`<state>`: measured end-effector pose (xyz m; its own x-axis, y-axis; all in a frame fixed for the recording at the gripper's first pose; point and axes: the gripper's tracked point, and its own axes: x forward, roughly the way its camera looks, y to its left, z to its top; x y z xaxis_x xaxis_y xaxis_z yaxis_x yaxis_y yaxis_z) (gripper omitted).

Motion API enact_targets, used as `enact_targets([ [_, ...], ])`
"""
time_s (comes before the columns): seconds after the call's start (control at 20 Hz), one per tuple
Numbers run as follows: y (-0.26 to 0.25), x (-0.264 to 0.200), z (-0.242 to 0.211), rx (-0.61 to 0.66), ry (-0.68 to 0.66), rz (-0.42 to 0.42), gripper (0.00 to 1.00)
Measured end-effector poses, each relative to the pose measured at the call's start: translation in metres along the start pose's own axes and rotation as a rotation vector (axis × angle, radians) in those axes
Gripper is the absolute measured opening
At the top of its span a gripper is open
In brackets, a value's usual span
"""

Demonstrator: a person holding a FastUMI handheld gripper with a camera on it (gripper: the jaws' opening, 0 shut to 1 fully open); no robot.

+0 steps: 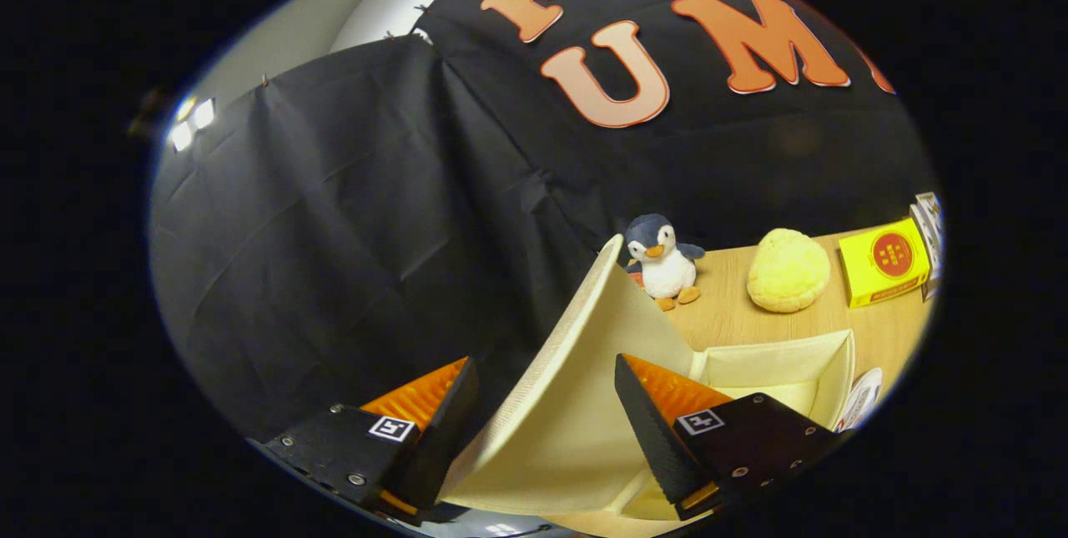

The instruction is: Open the storage box then place both shoes into the box .Put the left shoe in first, then the right shoe, with the right side of both shoes facing outward in a uniform manner.

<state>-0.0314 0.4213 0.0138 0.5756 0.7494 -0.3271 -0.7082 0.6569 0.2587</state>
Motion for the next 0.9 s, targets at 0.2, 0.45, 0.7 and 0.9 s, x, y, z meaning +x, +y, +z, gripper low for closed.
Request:
enact_targets([
  [0.2,0.000,0.002,-0.002,-0.019,-0.003,-0.007,0.98],
  [0.45,-0.051,-0.019,-0.004,-0.021,-0.027,-0.128,0.98],
  [0.7,-0.131,-0.054,-0.009,0.005,-0.045,-0.277,0.98],
  [0.9,-0.194,-0.095,-0.017,0.011,-0.059,-0.397,0.98],
])
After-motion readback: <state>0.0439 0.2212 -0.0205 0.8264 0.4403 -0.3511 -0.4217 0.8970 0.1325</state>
